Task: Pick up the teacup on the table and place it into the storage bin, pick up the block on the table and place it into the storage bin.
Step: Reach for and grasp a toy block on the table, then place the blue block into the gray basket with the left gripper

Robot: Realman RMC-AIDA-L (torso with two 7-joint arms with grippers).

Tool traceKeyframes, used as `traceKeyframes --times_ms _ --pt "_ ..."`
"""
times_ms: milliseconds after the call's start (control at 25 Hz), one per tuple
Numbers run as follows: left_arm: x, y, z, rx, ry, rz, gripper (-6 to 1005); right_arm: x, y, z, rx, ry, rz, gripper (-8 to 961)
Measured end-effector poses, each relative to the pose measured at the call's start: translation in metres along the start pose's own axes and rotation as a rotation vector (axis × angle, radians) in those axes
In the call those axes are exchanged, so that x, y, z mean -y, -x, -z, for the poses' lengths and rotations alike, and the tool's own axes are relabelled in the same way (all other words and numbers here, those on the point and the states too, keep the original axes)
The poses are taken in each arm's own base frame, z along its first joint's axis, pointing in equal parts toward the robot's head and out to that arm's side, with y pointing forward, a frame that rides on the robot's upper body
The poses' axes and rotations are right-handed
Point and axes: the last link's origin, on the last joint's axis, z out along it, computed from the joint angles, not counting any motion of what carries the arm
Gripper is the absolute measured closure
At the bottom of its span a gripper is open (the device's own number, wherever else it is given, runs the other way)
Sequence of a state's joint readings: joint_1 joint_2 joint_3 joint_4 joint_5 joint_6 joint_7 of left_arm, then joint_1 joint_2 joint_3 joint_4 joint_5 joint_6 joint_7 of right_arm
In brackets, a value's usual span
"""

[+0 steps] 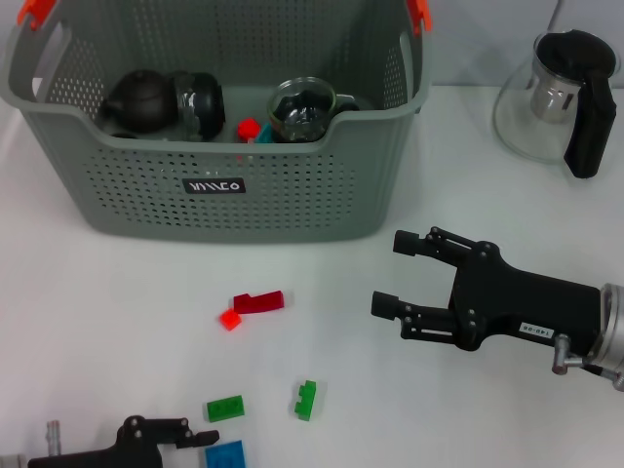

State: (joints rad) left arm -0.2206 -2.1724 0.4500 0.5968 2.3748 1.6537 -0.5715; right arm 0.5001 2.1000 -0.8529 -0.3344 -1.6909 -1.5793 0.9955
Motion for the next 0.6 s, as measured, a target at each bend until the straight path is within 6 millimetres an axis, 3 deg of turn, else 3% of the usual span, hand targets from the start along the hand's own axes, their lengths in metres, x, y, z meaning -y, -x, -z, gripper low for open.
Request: traceKeyframes --times_ms 200,400,600 --pt "0.0032 -0.0016 0.0001 -0.003 -0.004 -0.003 428 0.0 0.0002 0.0 0.001 0.0 0.0 43" --pt "0.0054 -0.0023 0.0014 -0.005 -0.009 -0.005 603 -0.0004 0.0006 0.0 0.004 0.003 0.0 44" --pt "0.0058 -0.0023 0.0021 -0.003 -0.006 -0.003 602 -0.0005 0.0006 0.0 0.004 0.003 0.0 44"
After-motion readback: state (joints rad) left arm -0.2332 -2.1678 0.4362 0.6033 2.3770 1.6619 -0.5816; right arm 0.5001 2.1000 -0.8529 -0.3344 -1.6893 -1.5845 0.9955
